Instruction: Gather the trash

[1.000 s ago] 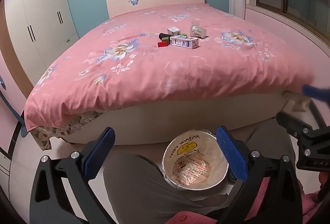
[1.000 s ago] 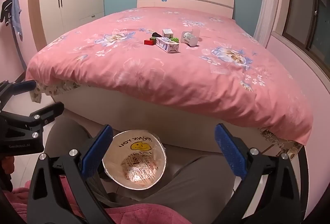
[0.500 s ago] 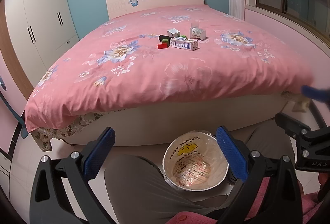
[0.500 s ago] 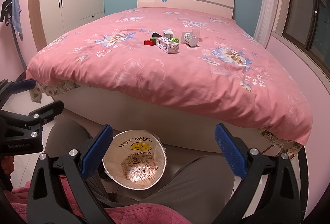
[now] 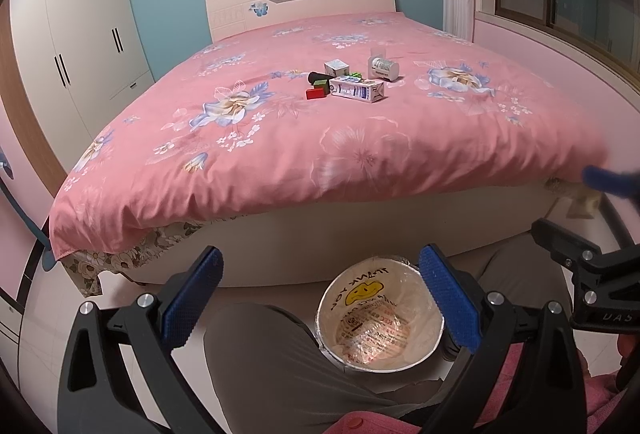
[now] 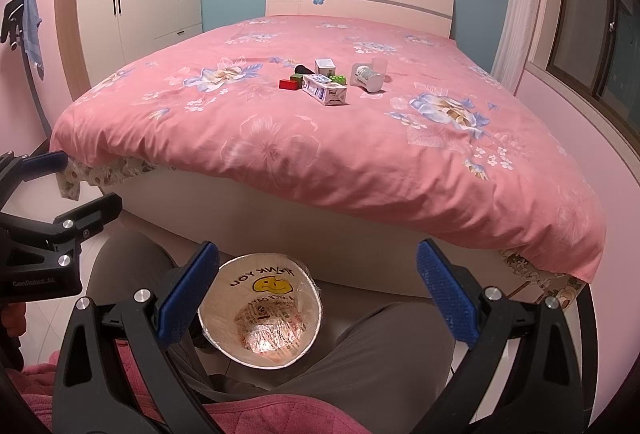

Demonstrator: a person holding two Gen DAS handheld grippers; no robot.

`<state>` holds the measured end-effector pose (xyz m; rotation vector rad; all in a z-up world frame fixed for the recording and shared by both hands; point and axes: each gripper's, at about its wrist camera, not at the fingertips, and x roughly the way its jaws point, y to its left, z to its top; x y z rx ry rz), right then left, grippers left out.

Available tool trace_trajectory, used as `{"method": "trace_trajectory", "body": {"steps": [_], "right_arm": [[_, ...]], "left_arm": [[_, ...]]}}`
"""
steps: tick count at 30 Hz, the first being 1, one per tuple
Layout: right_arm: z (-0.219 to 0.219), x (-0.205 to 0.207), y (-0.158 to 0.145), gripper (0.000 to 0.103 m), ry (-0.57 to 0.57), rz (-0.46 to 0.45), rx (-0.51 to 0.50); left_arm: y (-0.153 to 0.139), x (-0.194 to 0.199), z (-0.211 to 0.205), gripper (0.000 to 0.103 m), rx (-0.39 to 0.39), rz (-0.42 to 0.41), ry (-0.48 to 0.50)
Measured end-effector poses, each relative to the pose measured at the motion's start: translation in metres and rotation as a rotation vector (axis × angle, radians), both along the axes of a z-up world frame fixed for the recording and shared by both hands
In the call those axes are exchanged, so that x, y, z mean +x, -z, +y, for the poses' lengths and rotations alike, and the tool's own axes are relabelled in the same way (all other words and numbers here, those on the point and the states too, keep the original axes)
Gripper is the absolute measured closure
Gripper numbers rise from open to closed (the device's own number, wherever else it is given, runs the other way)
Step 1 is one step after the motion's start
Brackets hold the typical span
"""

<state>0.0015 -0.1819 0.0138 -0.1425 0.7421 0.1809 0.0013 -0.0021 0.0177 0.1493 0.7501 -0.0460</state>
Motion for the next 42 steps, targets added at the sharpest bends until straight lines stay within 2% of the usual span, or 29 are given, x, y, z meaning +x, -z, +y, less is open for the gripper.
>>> {"method": "trace_trajectory", "body": {"steps": [42], "right_arm": [[0.0,0.0002,0.001,0.007,0.003,-0.002,0.001]], "left_arm": [[0.0039,-0.005,0.0007,0.003,-0.007,-0.005,0.001]]}}
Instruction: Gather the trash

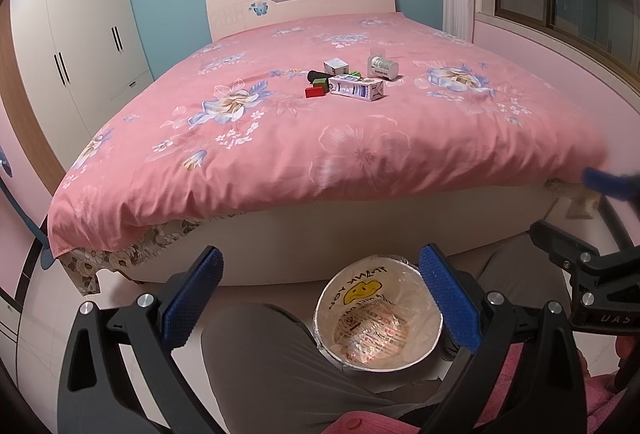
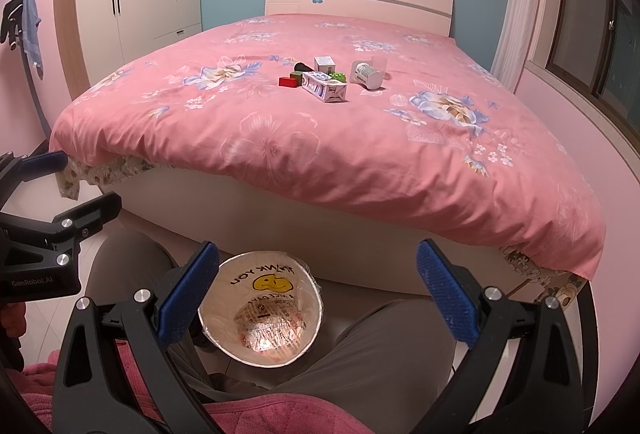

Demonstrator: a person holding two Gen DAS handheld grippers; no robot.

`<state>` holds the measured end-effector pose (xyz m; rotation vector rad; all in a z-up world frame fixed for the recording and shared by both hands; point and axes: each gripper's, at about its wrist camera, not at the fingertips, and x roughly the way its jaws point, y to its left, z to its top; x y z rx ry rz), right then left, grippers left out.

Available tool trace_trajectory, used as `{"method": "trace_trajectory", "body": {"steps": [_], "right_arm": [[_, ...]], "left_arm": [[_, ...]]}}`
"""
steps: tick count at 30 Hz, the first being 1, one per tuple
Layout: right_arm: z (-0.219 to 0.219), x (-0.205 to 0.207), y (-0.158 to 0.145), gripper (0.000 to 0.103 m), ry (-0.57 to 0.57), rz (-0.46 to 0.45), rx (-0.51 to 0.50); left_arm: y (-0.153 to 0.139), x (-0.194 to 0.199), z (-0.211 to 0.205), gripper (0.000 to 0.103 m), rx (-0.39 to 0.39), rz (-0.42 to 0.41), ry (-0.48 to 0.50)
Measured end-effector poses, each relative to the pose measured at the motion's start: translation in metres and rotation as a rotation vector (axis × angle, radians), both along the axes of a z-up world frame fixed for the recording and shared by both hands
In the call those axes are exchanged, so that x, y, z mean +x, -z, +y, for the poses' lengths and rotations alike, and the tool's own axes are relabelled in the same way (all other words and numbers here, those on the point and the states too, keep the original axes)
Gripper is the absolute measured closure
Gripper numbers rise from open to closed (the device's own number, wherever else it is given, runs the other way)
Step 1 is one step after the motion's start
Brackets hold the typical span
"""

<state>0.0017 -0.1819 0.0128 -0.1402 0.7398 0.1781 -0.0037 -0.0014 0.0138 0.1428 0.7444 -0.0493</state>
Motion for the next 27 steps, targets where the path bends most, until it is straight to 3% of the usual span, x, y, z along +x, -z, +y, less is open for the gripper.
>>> {"method": "trace_trajectory", "body": {"steps": [18,27], "right_arm": [[-0.002,0.017,0.01,0.007,-0.007,0.041,-0.005],[-0.007,0.065,-0.007,0.007,-0.023,0.009,-0.024]], "left_arm": [[0.012,0.026,0.001,0.003,-0.041,0.06,0.014],[-0.001,0.085,0.0,0.003,-0.046,0.061,0.02]]}}
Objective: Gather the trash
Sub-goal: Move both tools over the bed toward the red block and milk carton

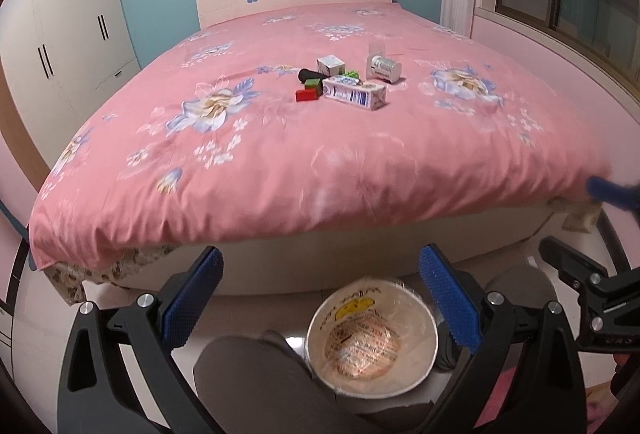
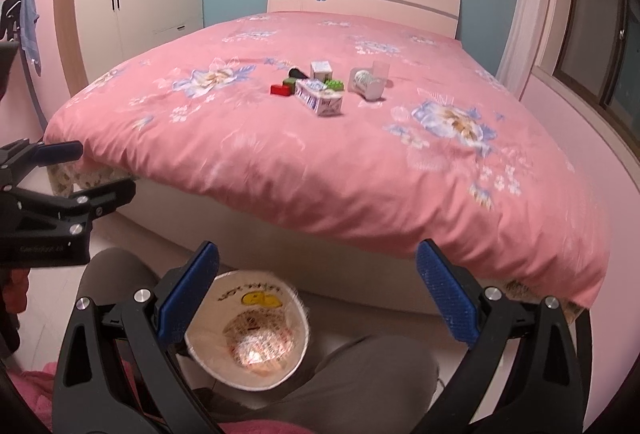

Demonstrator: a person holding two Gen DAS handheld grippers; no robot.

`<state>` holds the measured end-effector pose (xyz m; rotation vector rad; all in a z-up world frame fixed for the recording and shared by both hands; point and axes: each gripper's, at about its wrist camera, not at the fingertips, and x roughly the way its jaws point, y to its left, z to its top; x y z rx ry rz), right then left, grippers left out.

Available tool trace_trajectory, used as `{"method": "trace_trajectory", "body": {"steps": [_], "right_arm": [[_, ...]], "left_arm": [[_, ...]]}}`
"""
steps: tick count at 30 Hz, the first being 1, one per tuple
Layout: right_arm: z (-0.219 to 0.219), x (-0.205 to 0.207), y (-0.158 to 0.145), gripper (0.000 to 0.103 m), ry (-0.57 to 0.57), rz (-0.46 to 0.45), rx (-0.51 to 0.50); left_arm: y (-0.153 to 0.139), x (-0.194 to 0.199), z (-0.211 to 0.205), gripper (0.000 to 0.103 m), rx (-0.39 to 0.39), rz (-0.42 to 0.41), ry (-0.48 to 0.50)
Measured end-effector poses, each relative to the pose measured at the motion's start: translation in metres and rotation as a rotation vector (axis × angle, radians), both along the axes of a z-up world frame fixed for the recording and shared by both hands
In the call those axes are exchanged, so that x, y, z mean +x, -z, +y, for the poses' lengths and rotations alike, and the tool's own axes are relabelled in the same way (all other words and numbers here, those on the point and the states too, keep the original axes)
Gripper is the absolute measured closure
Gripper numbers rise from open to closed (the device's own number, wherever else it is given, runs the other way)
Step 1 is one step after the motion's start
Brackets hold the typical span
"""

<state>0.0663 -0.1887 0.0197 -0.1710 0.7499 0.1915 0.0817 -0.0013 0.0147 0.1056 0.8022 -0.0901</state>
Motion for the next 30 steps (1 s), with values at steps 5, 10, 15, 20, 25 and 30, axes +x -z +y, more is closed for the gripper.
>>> {"method": "trace_trajectory", "body": {"steps": [5,10,15,20,25,30], "right_arm": [[-0.003,0.038,-0.012,0.007,-0.014,-0.011,-0.011],[-0.002,0.08,-0.02,0.007,-0.032,-0.006,-0.019],[0.001,0.125,-0.021,0.007,-0.046,0.018,-0.008],[0.008,0.171,-0.016,0.007,-0.059,0.03,-0.009],[0.016,0.222,0.0,0.007,-0.083,0.073,0.002],[0.029,0.267,0.024,0.007,-0.135,0.103,-0.015]], "left_arm": [[-0.007,0.05,0.004,0.003,-0.011,0.012,-0.006],[-0.011,0.096,0.012,0.003,-0.048,0.031,0.002],[-0.013,0.143,0.017,0.003,-0.045,0.041,0.006],[-0.007,0.194,0.019,0.003,-0.053,0.059,0.014],[0.012,0.247,0.021,0.003,-0.076,0.092,0.02],[0.036,0.294,0.021,0.003,-0.096,0.121,0.026]]}}
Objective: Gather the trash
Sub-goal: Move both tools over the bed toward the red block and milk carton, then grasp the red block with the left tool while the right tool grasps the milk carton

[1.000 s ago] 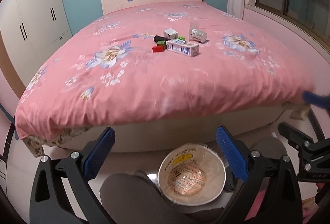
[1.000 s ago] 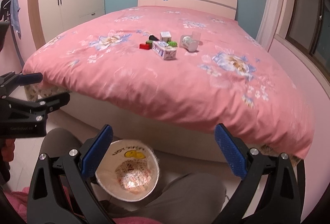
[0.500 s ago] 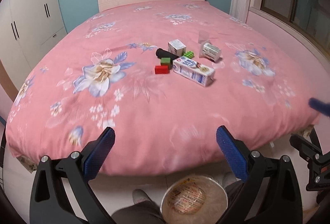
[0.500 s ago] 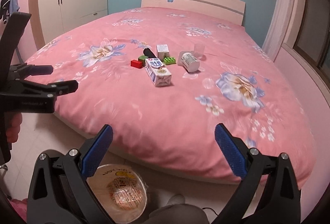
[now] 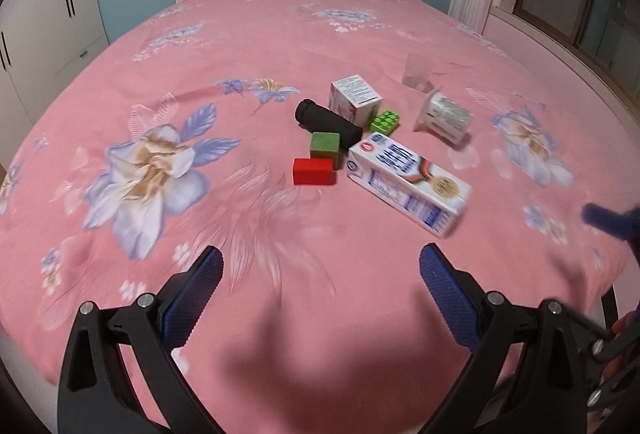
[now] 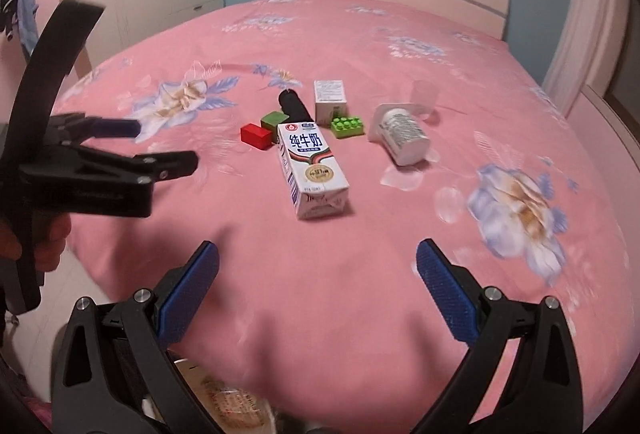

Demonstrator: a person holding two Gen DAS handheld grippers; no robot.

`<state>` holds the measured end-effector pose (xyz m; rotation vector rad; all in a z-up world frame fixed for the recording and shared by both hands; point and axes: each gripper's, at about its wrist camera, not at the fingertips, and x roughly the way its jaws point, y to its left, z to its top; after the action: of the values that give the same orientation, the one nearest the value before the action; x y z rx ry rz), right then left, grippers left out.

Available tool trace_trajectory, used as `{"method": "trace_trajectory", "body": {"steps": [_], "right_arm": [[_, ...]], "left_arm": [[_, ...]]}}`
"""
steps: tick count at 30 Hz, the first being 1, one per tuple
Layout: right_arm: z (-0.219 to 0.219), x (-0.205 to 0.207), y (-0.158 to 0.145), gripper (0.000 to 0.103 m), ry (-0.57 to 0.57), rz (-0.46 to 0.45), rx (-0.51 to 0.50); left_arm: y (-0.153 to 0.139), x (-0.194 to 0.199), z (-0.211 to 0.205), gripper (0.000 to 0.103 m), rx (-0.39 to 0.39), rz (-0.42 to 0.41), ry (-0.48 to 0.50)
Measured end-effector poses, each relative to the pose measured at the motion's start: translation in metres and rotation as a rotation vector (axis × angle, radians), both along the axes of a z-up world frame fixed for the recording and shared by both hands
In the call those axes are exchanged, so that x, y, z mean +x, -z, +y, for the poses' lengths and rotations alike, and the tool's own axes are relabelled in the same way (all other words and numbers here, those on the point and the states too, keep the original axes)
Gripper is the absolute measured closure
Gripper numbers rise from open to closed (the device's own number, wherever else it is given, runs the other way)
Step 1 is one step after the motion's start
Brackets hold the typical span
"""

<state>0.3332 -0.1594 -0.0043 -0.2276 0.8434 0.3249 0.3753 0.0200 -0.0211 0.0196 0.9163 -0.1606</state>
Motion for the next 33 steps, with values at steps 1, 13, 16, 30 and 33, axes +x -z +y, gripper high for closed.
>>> {"method": "trace_trajectory", "body": {"steps": [1,13,16,30,33], "right_arm": [[0.003,0.01,0.008,0.007,-0.006,0.003,-0.017],[0.024,0.093,0.062,0.007,-0.087,0.094,-0.007],[0.031,0.108,0.07,0.007,-0.102,0.114,-0.003],[0.031,0.129,0.08,0.054,-0.103,0.211,0.08],[0.026,0.119,0.074,0.054,-0.096,0.204,0.067]], "left_arm": [[0.006,0.01,0.0,0.003,0.002,0.008,-0.006],[0.061,0.097,-0.007,0.022,-0.041,0.083,-0.013],[0.072,0.108,-0.007,0.027,-0.073,0.115,-0.006],[0.078,0.124,-0.003,0.061,-0.139,0.13,0.002],[0.073,0.113,-0.002,0.061,-0.113,0.129,0.007]]}}
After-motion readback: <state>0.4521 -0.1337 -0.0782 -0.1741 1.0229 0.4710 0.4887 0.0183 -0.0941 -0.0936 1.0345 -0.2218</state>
